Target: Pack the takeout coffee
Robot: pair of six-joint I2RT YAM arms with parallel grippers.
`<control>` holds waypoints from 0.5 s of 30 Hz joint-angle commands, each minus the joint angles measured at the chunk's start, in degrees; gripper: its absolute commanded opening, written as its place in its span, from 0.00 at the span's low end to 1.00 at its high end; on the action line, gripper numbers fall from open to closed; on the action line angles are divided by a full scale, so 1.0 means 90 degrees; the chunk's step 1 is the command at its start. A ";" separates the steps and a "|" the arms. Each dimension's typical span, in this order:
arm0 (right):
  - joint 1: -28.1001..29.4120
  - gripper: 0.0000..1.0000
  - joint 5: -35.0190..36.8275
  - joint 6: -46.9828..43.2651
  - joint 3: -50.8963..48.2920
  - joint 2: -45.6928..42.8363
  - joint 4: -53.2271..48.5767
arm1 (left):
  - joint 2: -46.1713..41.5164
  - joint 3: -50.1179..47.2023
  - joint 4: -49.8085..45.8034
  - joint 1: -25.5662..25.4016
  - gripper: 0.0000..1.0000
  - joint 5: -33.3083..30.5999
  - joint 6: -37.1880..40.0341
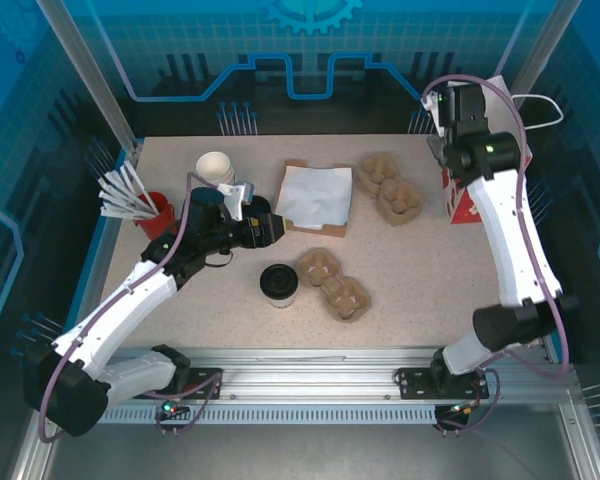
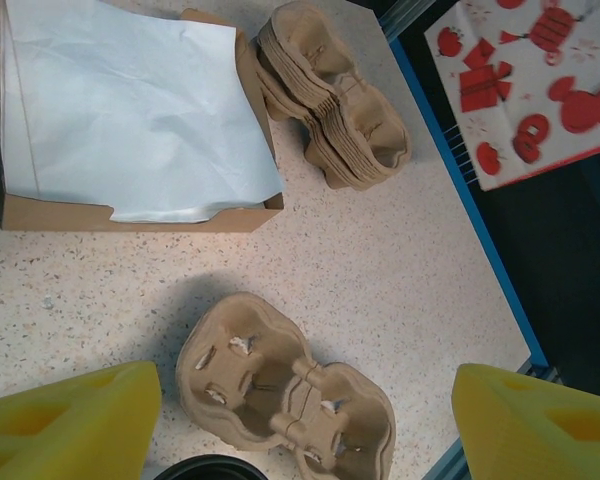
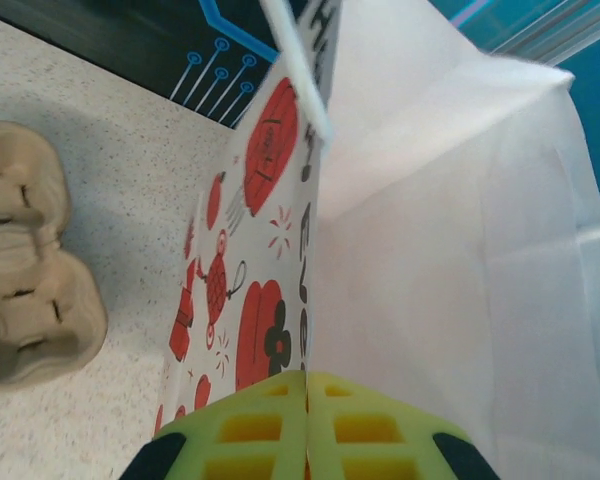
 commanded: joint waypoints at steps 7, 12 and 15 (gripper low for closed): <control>0.2038 0.01 0.0469 0.0875 -0.0429 -0.1538 -0.2037 | -0.0176 -0.0053 0.0005 -0.0035 0.78 0.0048 0.0110; 0.2802 0.01 -0.0405 0.1079 -0.0984 -0.2195 -0.2084 | -0.0233 -0.0053 -0.0100 -0.0034 0.78 -0.0073 0.0168; 0.2981 0.02 -0.0879 0.1067 -0.1400 -0.2412 -0.1893 | -0.0236 -0.0023 -0.0149 -0.0029 0.78 -0.0115 0.0162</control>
